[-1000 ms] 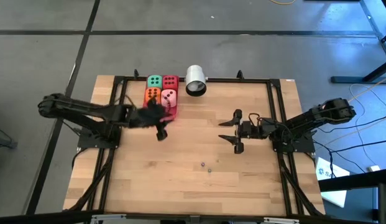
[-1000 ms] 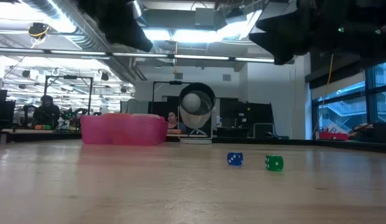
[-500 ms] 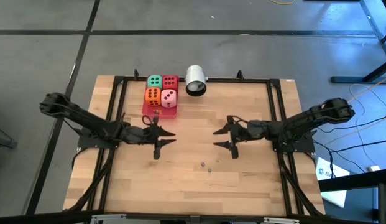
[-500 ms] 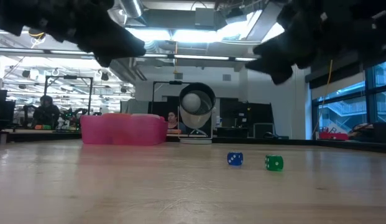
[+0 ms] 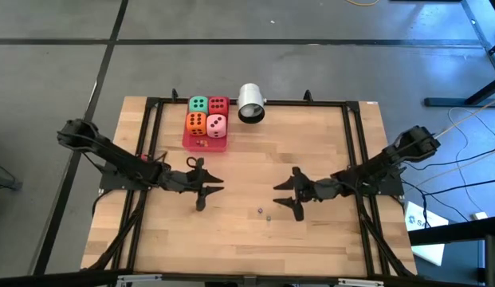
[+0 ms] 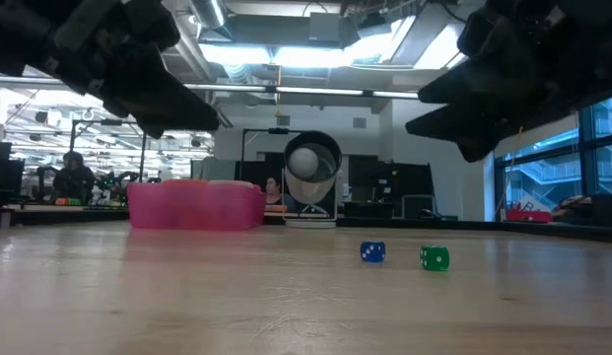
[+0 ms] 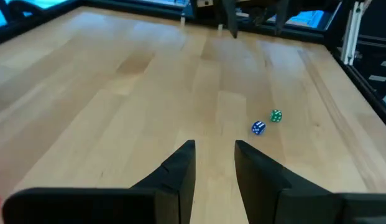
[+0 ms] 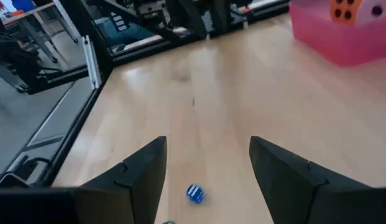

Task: Pick & Place Dice
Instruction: Put the small green dice into the red bin

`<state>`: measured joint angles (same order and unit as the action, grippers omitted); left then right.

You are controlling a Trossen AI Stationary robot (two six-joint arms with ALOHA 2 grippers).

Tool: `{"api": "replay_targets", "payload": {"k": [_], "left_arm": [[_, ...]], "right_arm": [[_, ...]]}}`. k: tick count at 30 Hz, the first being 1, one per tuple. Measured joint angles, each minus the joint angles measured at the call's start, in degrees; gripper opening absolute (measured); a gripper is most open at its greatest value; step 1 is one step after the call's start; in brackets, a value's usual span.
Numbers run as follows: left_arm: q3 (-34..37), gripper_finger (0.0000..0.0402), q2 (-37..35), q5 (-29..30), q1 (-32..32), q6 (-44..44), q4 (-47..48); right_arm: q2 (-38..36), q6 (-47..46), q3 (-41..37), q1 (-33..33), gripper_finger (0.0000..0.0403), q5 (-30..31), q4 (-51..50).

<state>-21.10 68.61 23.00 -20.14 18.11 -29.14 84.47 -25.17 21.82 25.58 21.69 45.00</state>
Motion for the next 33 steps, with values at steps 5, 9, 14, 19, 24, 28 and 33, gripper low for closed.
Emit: {"api": "replay_targets", "payload": {"k": [5, 9, 14, 19, 24, 28, 33], "left_arm": [[0.00, 0.0108, 4.25, -3.31, -0.15, 0.78, -5.18], [0.00, 0.0124, 7.89, -6.08, -1.34, 0.69, -11.75], [-0.07, 0.0137, 12.19, -6.35, -3.47, -0.73, -20.40], [-0.44, 0.0133, 16.41, -6.23, -5.27, -1.99, -28.14], [-2.51, 0.0128, 19.35, -6.21, -5.78, -2.89, -29.44], [-3.79, 0.0128, 21.22, -6.12, -5.75, -2.91, -29.39], [-4.84, 0.0127, 22.86, -6.13, -5.75, -2.89, -29.38]], "right_arm": [[2.50, -3.35, 1.48, 2.81, 0.0231, 0.20, 0.19], [5.42, -3.41, 4.07, 5.94, 0.0231, 1.75, -0.66], [10.61, -6.60, 7.50, 9.59, 0.0231, 7.78, -5.70], [18.10, -8.16, 11.37, 11.75, 0.0231, 12.02, -6.45], [22.99, -8.43, 13.56, 12.78, 0.0231, 13.46, -6.52], [24.76, -8.76, 14.48, 13.38, 0.0231, 13.35, -6.43], [26.33, -8.77, 14.95, 13.93, 0.0231, 12.01, -6.47]]}}
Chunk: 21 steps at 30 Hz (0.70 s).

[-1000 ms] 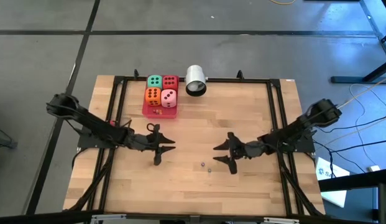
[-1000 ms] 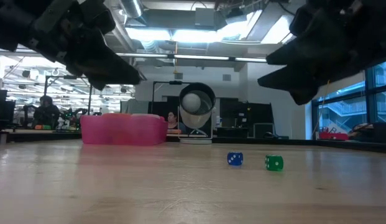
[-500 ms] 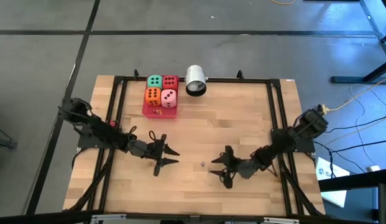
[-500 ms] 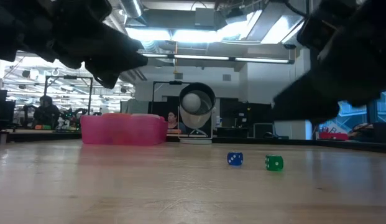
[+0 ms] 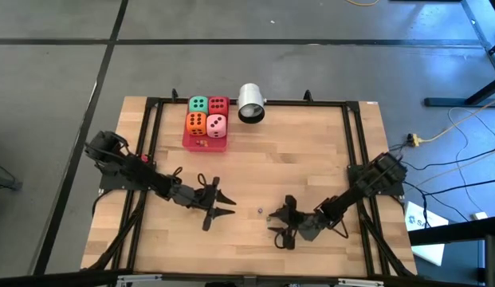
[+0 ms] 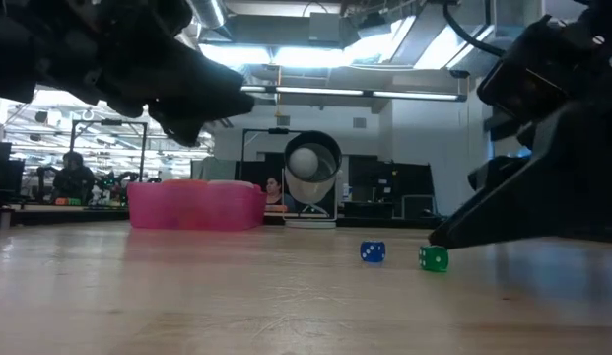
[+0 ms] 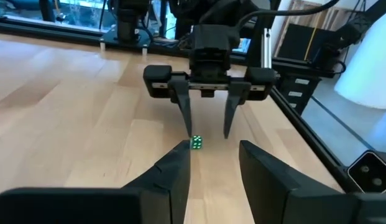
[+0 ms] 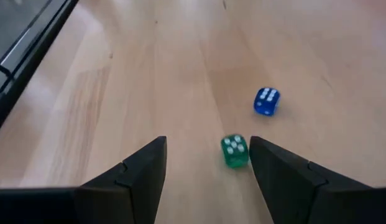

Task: Pick & Place Dice
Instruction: Put the small green dice into the red bin

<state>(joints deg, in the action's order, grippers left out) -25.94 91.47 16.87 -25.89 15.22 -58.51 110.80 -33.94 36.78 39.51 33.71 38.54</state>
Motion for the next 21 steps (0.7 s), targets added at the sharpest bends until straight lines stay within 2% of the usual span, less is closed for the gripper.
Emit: {"api": "replay_targets", "payload": {"k": [10, 21], "left_arm": [[-0.43, 0.0127, 0.89, -0.01, 0.00, -0.19, -0.11], [-0.43, 0.0127, 0.89, 0.10, 0.00, -0.91, -0.03]], "right_arm": [[0.18, -0.62, 0.00, 0.09, 0.0229, -0.10, -2.42], [0.18, 0.80, 0.00, -1.53, 0.0193, 0.34, -2.92]]}}
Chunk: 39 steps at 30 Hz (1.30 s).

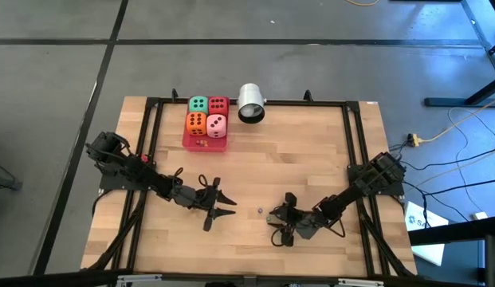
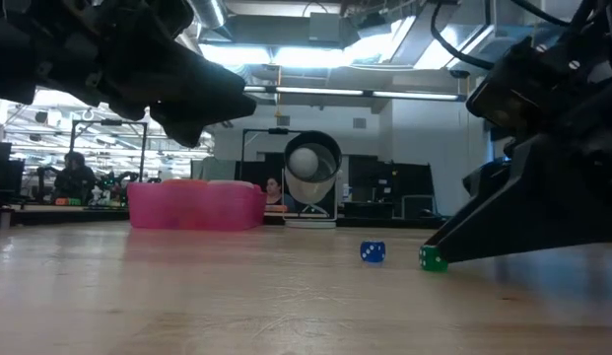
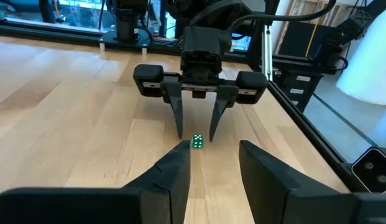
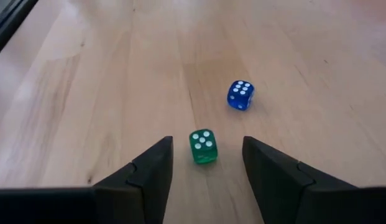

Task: Pick & Place Dice
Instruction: Put the small green dice into the red bin

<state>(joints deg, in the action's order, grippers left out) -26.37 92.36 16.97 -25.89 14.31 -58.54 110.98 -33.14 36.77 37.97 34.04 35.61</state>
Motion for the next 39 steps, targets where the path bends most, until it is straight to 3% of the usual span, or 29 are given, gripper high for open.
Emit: {"api": "replay_targets", "payload": {"k": [14, 39], "left_arm": [[0.00, 0.0127, -0.02, 0.13, 0.00, -0.05, 0.02], [0.02, 0.0127, -0.02, 0.11, 0.02, -0.09, 0.07]], "right_arm": [[0.00, 0.61, 0.00, -0.17, 0.0185, -0.41, -0.15], [0.00, 1.62, 0.00, -1.81, 0.0050, -3.43, 0.26]]}}
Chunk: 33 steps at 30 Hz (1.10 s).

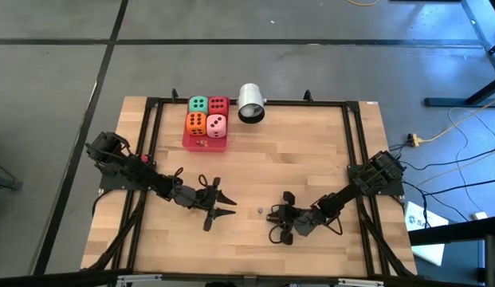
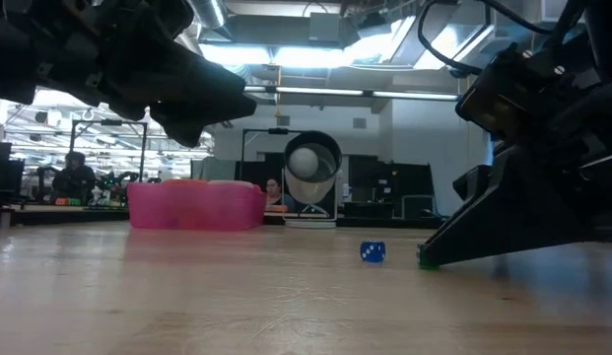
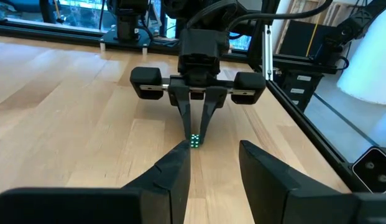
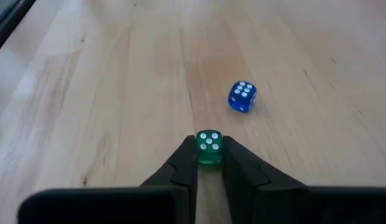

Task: Pick & Place Dice
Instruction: Put the small green dice into the red bin

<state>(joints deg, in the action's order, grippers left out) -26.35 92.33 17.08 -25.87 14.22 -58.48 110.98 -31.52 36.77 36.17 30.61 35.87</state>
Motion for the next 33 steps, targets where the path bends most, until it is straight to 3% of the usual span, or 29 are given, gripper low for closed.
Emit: {"api": "replay_targets", "payload": {"k": [10, 17, 21, 23, 29, 33], "left_arm": [[0.04, 0.0127, -1.02, 4.17, 0.48, -0.25, -0.05], [0.04, 0.0127, -5.61, 5.39, 3.79, -3.45, -0.04], [0.04, 0.0127, -8.73, 6.43, 9.35, 5.49, 0.00], [0.04, 0.0128, -9.90, 3.10, 13.28, 12.24, -0.09], [0.04, 0.0128, -10.48, -15.70, 25.47, 29.02, -0.17], [0.04, 0.0128, -10.17, -20.51, 29.64, 35.07, -0.16]], "right_arm": [[-4.73, 6.69, 0.00, -0.15, 0.0049, 1.39, 1.79], [-17.54, 25.33, 0.00, -2.07, 0.0049, 5.96, -1.78], [-24.09, 36.48, 0.00, -4.74, 0.0047, 9.47, -7.14], [-25.71, 41.21, 0.00, -6.99, 0.0047, 9.27, -7.94], [-26.47, 51.49, 0.00, -13.98, 0.0047, 5.43, -8.04], [-26.47, 55.61, 0.00, -17.86, 0.0047, 1.78, -5.82]]}}
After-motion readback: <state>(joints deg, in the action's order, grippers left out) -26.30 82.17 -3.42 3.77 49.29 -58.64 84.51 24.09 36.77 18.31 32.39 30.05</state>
